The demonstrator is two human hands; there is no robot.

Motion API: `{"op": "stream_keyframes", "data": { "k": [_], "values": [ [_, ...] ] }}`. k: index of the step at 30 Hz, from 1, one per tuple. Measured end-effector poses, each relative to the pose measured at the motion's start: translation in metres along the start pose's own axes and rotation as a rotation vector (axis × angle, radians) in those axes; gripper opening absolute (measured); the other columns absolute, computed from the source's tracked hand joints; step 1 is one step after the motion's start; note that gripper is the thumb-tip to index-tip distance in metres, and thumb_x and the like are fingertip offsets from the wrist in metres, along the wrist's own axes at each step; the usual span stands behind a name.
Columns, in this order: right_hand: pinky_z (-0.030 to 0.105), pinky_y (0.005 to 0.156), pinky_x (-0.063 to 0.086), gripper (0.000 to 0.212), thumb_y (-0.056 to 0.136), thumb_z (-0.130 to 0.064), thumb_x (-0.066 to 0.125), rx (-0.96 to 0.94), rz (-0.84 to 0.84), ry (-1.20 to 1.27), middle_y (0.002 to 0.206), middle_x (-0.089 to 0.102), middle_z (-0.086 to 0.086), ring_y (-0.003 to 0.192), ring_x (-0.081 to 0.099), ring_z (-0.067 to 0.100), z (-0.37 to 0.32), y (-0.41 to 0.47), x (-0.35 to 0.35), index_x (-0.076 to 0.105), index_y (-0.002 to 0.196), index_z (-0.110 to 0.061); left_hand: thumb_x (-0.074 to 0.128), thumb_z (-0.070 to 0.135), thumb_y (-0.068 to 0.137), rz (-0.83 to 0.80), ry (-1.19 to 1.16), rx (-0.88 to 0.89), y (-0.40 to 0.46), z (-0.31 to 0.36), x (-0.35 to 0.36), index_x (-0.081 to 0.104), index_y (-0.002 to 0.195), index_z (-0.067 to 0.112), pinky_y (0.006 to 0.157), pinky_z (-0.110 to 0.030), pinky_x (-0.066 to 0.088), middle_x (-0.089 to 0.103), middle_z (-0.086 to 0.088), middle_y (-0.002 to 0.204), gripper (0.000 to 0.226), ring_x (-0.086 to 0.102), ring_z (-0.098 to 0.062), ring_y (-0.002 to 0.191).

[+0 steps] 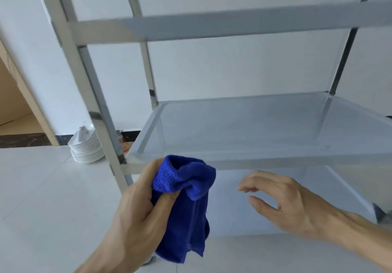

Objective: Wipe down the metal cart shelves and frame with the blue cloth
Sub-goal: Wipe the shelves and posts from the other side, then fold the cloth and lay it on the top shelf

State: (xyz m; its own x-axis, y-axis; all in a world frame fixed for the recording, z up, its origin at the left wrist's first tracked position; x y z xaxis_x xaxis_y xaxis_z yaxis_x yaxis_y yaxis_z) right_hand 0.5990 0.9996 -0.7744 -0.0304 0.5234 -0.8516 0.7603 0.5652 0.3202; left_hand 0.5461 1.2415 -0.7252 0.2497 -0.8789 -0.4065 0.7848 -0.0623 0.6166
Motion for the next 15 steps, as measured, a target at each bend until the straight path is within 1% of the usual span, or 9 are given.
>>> {"op": "stream_keyframes", "data": {
  "k": [1,2,3,5,8,10,11,12,15],
  "values": [
    [0.011,0.066,0.046,0.021,0.095,-0.038,0.048,0.020,0.007,0.015,0.115,0.056,-0.026,0.108,0.059,0.000,-0.004,-0.001,-0.015,0.056,0.114,-0.042,0.055,0.018,0.092,-0.015,0.004,-0.011,0.010,0.011,-0.001,0.062,0.108,0.042,0.067,-0.010,0.048,0.071,0.014,0.093,0.029,0.068,-0.008,0.083],
    [0.011,0.072,0.047,0.020,0.095,-0.032,0.051,0.032,0.018,0.028,0.113,0.057,-0.025,0.107,0.059,0.000,-0.009,0.000,-0.032,0.059,0.112,-0.039,0.055,0.021,0.093,-0.034,0.006,-0.020,0.022,0.024,-0.002,0.062,0.108,0.041,0.067,-0.010,0.048,0.071,0.014,0.092,0.026,0.068,-0.007,0.083],
    [0.012,0.077,0.047,0.019,0.095,-0.026,0.055,0.035,0.034,0.036,0.110,0.058,-0.024,0.105,0.060,0.001,-0.017,0.003,-0.051,0.061,0.110,-0.035,0.054,0.027,0.093,-0.053,-0.001,-0.025,0.035,0.039,-0.004,0.062,0.109,0.040,0.067,-0.011,0.048,0.070,0.015,0.092,0.022,0.068,-0.007,0.083],
    [0.016,0.081,0.048,0.019,0.095,-0.017,0.060,0.047,0.065,0.037,0.107,0.058,-0.021,0.100,0.062,0.003,-0.032,0.010,-0.093,0.063,0.109,-0.029,0.050,0.036,0.093,-0.076,-0.029,-0.028,0.066,0.074,-0.009,0.061,0.108,0.040,0.067,-0.010,0.047,0.070,0.017,0.091,0.020,0.067,-0.004,0.082],
    [0.017,0.080,0.049,0.024,0.094,-0.009,0.063,0.082,0.096,0.054,0.105,0.058,-0.021,0.097,0.063,0.004,-0.055,0.023,-0.161,0.064,0.108,-0.028,0.050,0.038,0.092,-0.125,-0.068,-0.077,0.113,0.126,-0.018,0.061,0.106,0.042,0.063,-0.014,0.048,0.069,0.017,0.087,0.018,0.065,-0.006,0.075],
    [0.027,0.076,0.053,0.023,0.094,-0.011,0.061,0.102,0.093,0.071,0.104,0.058,-0.021,0.092,0.064,0.007,-0.071,0.034,-0.205,0.063,0.108,-0.029,0.055,0.036,0.093,-0.154,-0.090,-0.101,0.146,0.160,-0.024,0.062,0.107,0.040,0.064,-0.015,0.048,0.070,0.014,0.086,0.016,0.065,-0.009,0.076],
    [0.032,0.073,0.054,0.021,0.095,-0.013,0.060,0.109,0.097,0.076,0.104,0.058,-0.020,0.090,0.065,0.008,-0.077,0.039,-0.227,0.063,0.108,-0.030,0.056,0.032,0.093,-0.165,-0.104,-0.116,0.164,0.175,-0.027,0.062,0.107,0.040,0.065,-0.013,0.047,0.070,0.014,0.087,0.017,0.066,-0.009,0.078],
    [0.034,0.070,0.055,0.020,0.095,-0.014,0.060,0.117,0.107,0.078,0.103,0.059,-0.020,0.089,0.065,0.008,-0.081,0.043,-0.249,0.063,0.108,-0.030,0.055,0.029,0.092,-0.170,-0.120,-0.139,0.182,0.188,-0.028,0.062,0.106,0.040,0.066,-0.010,0.047,0.071,0.014,0.088,0.019,0.067,-0.007,0.080],
    [0.031,0.072,0.056,0.023,0.093,-0.007,0.065,0.152,0.138,0.081,0.100,0.061,-0.019,0.091,0.066,0.007,-0.084,0.053,-0.312,0.065,0.105,-0.026,0.053,0.027,0.089,-0.167,-0.177,-0.224,0.235,0.220,-0.028,0.064,0.104,0.041,0.069,-0.009,0.046,0.072,0.014,0.089,0.023,0.067,-0.004,0.084]
  ]
}}
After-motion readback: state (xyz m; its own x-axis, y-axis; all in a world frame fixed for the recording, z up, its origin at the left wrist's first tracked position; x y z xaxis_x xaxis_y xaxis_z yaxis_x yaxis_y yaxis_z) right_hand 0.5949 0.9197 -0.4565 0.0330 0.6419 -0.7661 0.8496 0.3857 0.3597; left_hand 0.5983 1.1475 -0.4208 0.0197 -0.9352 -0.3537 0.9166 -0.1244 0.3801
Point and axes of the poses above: each hand's wrist, its own y-axis towards the middle knuckle, its own x-axis out of the palm, z = x × y, the point moved 7 cm from there along y, towards the middle knuckle
